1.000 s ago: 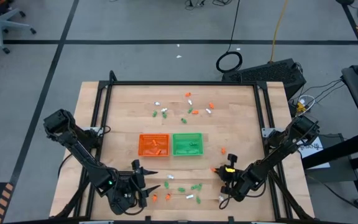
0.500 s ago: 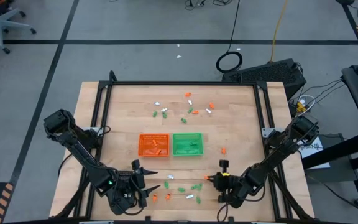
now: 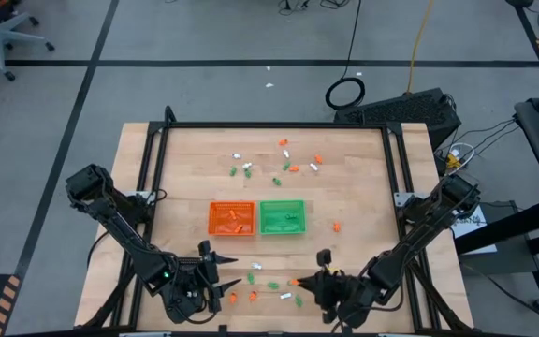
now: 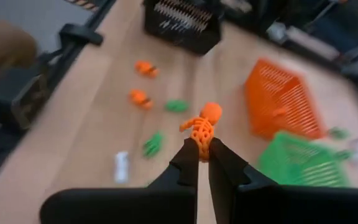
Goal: Sort Halloween decoration
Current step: Put the orange skeleton toy into the orange bin
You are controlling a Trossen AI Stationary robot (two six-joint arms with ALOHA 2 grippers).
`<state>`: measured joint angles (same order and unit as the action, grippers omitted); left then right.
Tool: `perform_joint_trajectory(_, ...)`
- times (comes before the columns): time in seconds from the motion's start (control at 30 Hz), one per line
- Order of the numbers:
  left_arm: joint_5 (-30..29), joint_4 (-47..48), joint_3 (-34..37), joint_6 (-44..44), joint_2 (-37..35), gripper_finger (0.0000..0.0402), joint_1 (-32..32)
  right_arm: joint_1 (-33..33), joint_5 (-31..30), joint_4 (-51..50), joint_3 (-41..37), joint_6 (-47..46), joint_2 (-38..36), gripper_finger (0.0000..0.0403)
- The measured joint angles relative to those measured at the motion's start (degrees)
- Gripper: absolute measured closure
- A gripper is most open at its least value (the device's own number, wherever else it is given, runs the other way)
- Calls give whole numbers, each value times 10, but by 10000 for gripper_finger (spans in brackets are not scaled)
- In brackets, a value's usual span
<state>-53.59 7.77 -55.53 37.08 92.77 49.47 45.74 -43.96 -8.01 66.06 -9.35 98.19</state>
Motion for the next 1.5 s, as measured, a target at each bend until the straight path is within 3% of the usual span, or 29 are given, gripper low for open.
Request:
perform_joint_trajectory(0.33,2,0,0,-1,0,153,0,0,-100,14,18,56,0,403)
perform_joint_trajectory(1.33,-10,-1,0,-5,0,153,-7,-7,-98,46,18,84,0,403)
perform_joint_trajectory(1.5,4,-49,0,-65,0,153,-24,-9,-96,59,18,106,0,403)
